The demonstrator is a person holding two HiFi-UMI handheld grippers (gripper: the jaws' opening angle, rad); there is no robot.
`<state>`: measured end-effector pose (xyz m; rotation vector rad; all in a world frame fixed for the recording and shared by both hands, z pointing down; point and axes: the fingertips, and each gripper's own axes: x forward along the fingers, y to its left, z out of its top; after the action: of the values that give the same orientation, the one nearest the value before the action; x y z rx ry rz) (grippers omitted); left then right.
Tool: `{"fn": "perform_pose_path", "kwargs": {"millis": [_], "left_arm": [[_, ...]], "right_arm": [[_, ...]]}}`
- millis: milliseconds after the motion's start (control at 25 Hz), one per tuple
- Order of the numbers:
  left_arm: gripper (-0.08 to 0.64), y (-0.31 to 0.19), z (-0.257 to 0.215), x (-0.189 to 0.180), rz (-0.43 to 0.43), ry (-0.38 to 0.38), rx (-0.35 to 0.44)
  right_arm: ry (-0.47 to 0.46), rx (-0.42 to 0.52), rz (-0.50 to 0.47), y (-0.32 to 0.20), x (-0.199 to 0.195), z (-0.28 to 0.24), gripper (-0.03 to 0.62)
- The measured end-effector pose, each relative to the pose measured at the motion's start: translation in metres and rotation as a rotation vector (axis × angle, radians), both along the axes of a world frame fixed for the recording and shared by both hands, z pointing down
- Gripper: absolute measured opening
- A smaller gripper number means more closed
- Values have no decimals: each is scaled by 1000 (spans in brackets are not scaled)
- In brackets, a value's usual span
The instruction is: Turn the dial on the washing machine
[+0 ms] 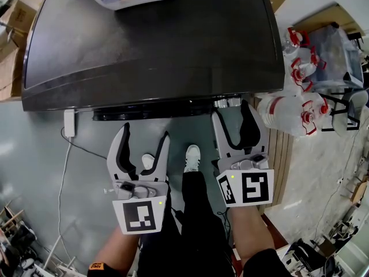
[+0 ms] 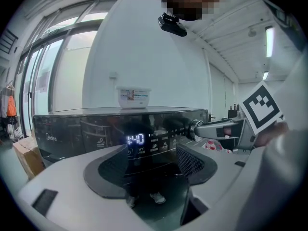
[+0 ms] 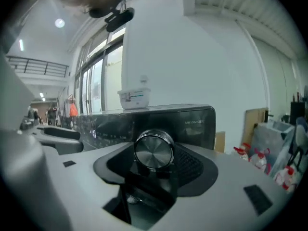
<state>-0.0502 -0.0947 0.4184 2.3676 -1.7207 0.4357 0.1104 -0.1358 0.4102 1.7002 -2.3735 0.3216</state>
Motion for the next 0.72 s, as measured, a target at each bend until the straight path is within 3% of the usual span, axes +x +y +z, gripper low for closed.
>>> {"fn": "perform_pose_path", "kwargs": {"millis": [120, 240, 320, 520, 600, 720], "left_arm": [[302, -1, -2, 0, -1, 9, 4], [302, -1, -2, 0, -3, 14, 2], [302, -1, -2, -1, -4, 16, 4], [302, -2, -2, 0, 5, 15, 7], [302, -1, 0, 0, 6, 16, 3], [302, 0, 0, 0, 6, 16, 0]], "right_arm": [[-74, -21, 5, 0, 2, 0, 273], [-53, -18, -6, 0, 2, 0, 275], [27, 5, -19, 0, 1, -1, 278], [350, 128, -66, 3, -15, -4, 293], [446, 116, -73, 5, -16, 4, 298], [515, 92, -66, 5, -14, 10, 298]]}}
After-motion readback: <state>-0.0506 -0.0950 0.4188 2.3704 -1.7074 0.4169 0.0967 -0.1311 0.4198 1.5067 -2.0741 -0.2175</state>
